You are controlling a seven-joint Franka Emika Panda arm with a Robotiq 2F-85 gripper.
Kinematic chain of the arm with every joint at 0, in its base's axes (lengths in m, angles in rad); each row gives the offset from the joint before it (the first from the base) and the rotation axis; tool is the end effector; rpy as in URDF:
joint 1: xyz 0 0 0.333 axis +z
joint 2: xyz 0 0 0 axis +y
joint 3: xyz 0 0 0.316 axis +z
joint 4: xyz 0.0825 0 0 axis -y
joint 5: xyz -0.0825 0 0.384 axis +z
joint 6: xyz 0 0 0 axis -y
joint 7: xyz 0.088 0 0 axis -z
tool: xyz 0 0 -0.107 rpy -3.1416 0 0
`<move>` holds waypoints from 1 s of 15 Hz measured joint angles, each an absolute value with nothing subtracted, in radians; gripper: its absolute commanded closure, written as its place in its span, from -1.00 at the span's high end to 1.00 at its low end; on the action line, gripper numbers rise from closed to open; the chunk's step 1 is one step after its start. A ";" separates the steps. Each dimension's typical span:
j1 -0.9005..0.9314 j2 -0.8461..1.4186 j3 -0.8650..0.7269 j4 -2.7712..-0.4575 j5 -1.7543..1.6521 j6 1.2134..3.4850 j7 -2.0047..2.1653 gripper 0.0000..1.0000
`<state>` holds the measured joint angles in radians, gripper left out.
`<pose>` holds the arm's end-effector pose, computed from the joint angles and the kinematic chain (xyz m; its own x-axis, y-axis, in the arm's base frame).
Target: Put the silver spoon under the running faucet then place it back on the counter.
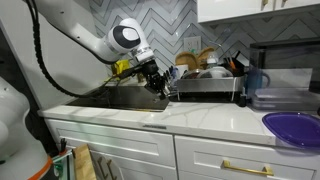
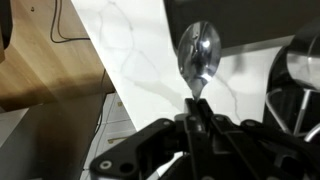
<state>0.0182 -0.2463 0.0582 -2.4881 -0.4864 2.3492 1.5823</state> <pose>0.4542 0.0280 0.3897 0.3450 -0.8591 0.3780 -0.9205 -0.3884 -0.0427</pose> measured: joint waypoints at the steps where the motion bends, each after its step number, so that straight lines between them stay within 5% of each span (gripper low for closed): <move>1: 0.008 -0.256 0.053 -2.508 -0.487 2.372 1.577 -0.88; 7: -0.007 -0.266 0.057 -2.520 -0.480 2.405 1.548 -0.97; 15: -0.072 -0.229 -0.038 -2.611 -0.285 2.719 1.224 -0.97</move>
